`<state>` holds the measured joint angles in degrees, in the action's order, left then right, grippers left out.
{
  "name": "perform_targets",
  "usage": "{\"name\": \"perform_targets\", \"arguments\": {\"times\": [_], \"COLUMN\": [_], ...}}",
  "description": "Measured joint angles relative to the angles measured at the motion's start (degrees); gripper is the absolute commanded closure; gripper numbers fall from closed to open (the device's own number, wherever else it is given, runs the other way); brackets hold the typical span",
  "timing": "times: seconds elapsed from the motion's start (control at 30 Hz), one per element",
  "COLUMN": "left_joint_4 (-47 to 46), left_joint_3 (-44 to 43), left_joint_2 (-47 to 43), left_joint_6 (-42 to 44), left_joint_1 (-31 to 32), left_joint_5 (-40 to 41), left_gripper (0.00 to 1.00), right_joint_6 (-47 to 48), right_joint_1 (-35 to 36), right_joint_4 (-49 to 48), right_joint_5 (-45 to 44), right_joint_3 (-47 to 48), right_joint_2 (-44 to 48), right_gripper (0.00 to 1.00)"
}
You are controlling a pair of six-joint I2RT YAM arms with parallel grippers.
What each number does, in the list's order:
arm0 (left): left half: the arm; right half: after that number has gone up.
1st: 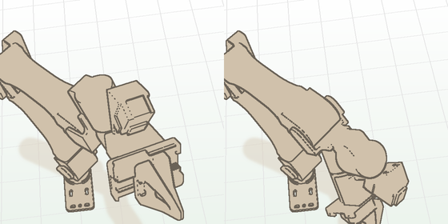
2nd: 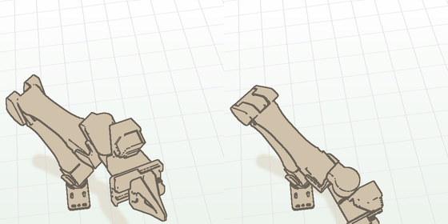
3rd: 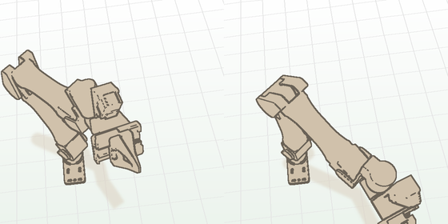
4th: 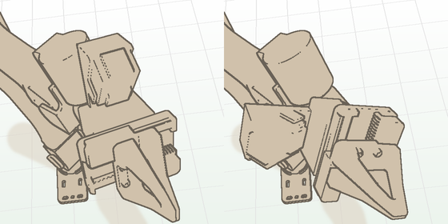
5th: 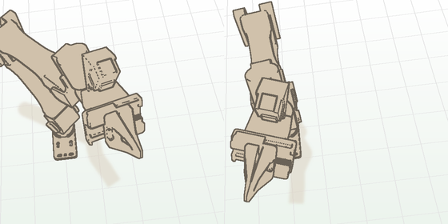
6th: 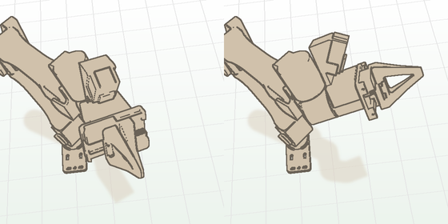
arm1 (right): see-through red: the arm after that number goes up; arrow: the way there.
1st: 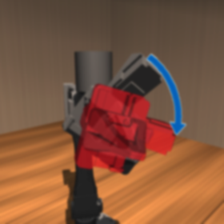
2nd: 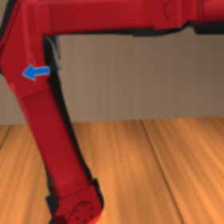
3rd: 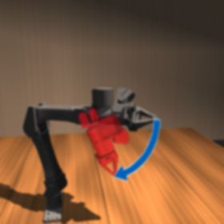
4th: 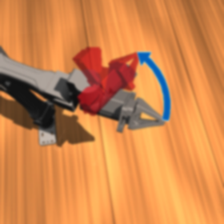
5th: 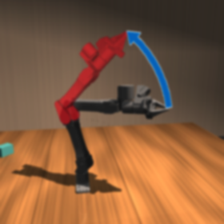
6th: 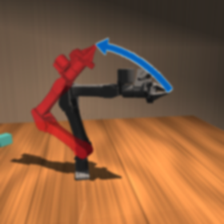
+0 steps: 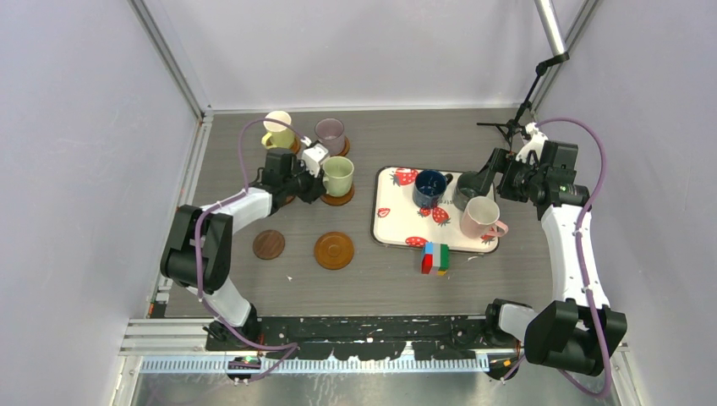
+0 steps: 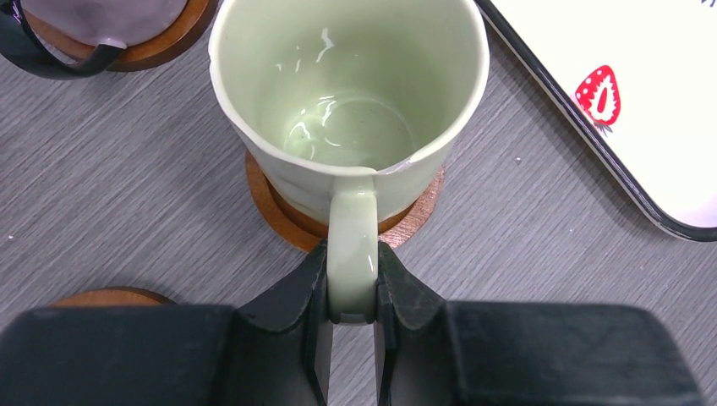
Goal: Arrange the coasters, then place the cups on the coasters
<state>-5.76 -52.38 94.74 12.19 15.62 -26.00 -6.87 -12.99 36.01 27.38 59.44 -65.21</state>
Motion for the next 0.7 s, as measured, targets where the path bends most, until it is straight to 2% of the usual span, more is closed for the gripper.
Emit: {"name": "perform_targets", "arguments": {"times": [0.23,0.47,0.6,0.7], "left_joint_4": [5.60,10.88,12.79,14.56], "left_joint_3": [-1.53,-2.32,-2.43,-2.93], "left_joint_2": [-0.04,-0.04,-0.04,-0.15], "left_joint_6": [1.81,2.82,3.28,3.48], "left_joint_1": [0.00,0.00,0.00,0.00], "left_joint_5": [0.70,1.60,1.97,1.99], "left_gripper": [0.65,0.57,0.45,0.31], "right_joint_6": [0.00,0.00,0.00,0.02], "right_joint_1": [0.00,0.00,0.00,0.00], "right_joint_4": [0.00,0.00,0.00,0.00], "right_joint_5": [0.00,0.00,0.00,0.02], "right_joint_3": [0.00,0.00,0.00,0.00], "right_joint_2": [0.00,0.00,0.00,0.00], "right_gripper": [0.14,0.14,0.14,0.14]}}
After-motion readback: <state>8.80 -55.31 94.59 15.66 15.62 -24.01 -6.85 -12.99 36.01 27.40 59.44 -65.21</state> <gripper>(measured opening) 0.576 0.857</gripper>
